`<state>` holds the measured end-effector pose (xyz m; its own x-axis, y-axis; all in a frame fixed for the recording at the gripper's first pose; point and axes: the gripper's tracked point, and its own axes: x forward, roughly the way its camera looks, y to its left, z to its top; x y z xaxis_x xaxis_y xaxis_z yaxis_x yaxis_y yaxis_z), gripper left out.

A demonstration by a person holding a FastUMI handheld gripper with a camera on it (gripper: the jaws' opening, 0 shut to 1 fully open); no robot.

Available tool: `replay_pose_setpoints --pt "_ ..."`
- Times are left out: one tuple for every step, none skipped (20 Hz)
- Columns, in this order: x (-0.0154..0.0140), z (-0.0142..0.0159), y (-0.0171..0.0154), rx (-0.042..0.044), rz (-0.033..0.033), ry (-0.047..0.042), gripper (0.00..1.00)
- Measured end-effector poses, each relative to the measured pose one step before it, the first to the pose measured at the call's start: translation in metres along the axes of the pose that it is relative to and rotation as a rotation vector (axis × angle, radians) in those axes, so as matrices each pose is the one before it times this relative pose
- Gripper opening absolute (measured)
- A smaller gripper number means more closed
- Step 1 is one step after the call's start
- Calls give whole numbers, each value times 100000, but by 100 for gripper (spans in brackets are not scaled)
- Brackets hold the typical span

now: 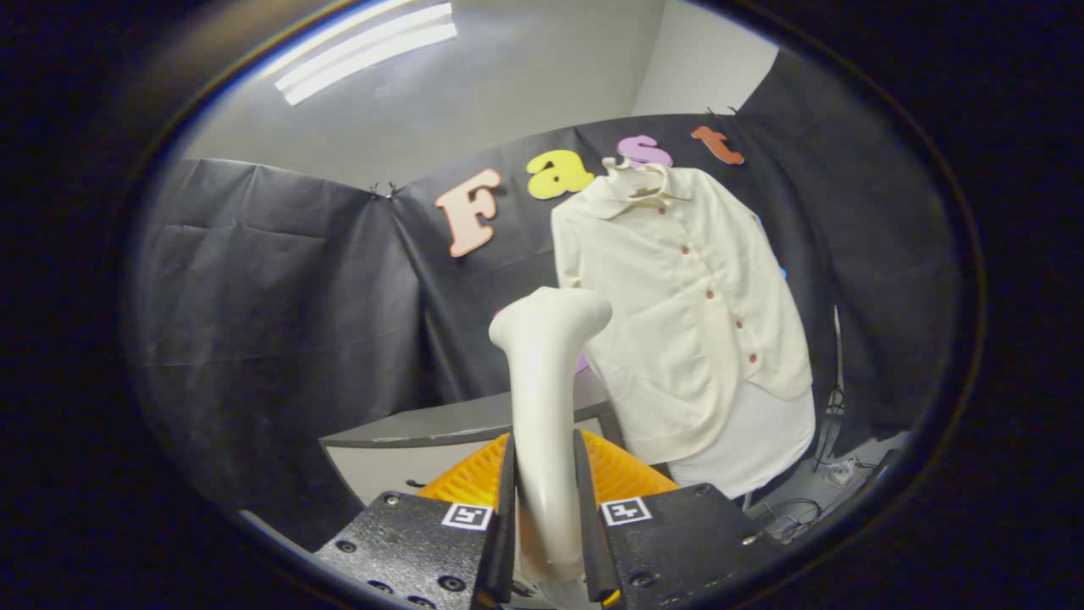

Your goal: Iron the clothes twice with a garment steamer, once on the left side and once on the right side.

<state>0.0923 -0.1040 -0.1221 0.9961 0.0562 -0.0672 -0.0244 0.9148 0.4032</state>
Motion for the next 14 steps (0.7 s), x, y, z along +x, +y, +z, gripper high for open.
replay_pose_setpoints --pt "-278 216 2078 -2340 1533 -1029 32" --pt "-109 358 1575 -1920 396 -846 32" --pt "-156 -188 1335 -1802 92 697 32" --pt "-210 -206 1079 -1435 -507 205 32" --pt "-88 32 1034 -1323 -443 191 32" --pt "-123 -198 695 -1060 -57 646 32" --pt "-178 -358 628 -555 -21 1345 32" --pt "-164 -258 482 -82 -362 831 32" --pt "-274 -403 249 767 -801 1040 33" --pt "-264 -224 253 201 -462 815 32" --pt "-252 -113 298 -357 -34 410 32" --pt "-296 59 121 -797 -103 507 32" --pt "-291 44 115 -429 -365 358 32" --pt "-288 315 44 -1299 -500 -356 32"
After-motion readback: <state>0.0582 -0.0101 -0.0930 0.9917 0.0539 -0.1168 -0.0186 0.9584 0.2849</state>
